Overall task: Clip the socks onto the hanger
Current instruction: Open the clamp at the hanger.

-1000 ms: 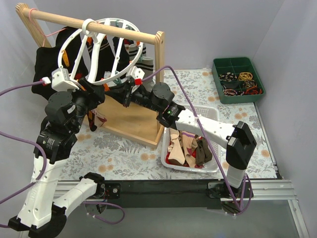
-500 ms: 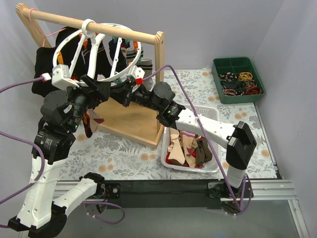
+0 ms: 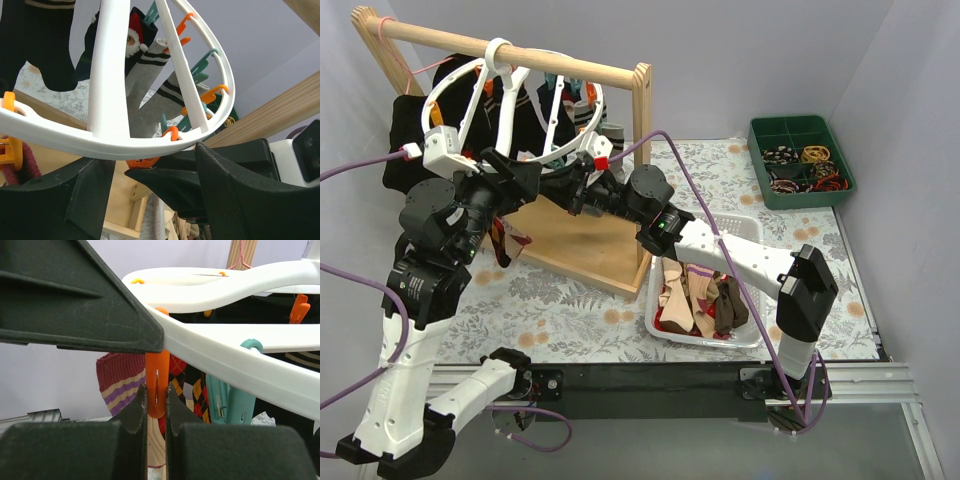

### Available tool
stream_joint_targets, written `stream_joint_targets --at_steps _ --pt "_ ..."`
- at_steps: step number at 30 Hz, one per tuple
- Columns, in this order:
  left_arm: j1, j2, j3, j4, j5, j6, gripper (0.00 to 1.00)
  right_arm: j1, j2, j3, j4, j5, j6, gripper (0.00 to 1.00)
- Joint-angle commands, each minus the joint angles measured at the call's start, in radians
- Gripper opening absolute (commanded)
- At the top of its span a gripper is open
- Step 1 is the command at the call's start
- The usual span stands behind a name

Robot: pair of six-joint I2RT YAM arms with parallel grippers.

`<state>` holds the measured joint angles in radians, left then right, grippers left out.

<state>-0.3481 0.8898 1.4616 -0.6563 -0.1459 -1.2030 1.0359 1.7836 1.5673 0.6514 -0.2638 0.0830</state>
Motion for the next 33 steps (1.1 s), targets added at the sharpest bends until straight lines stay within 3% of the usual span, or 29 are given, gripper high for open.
stream_joint_targets --at_steps 1,6,19,26,33 --pt "0.003 0.014 -0.012 0.052 -0.027 0.037 0.58 0.007 -0.004 0.027 0.002 -0.017 0.014 0.01" --pt "0.003 0.009 -0.035 0.09 -0.029 0.062 0.5 0.007 0.002 0.036 -0.004 -0.02 0.017 0.01" --pt "0.003 0.017 -0.072 0.129 -0.041 0.123 0.45 0.007 0.008 0.048 -0.016 -0.025 0.024 0.01" --pt "0.003 0.005 -0.083 0.164 -0.054 0.145 0.3 0.007 -0.007 0.01 -0.016 -0.02 0.026 0.01" --pt "0.003 -0.015 -0.109 0.175 -0.055 0.154 0.11 0.007 -0.11 -0.154 -0.027 0.017 0.012 0.27"
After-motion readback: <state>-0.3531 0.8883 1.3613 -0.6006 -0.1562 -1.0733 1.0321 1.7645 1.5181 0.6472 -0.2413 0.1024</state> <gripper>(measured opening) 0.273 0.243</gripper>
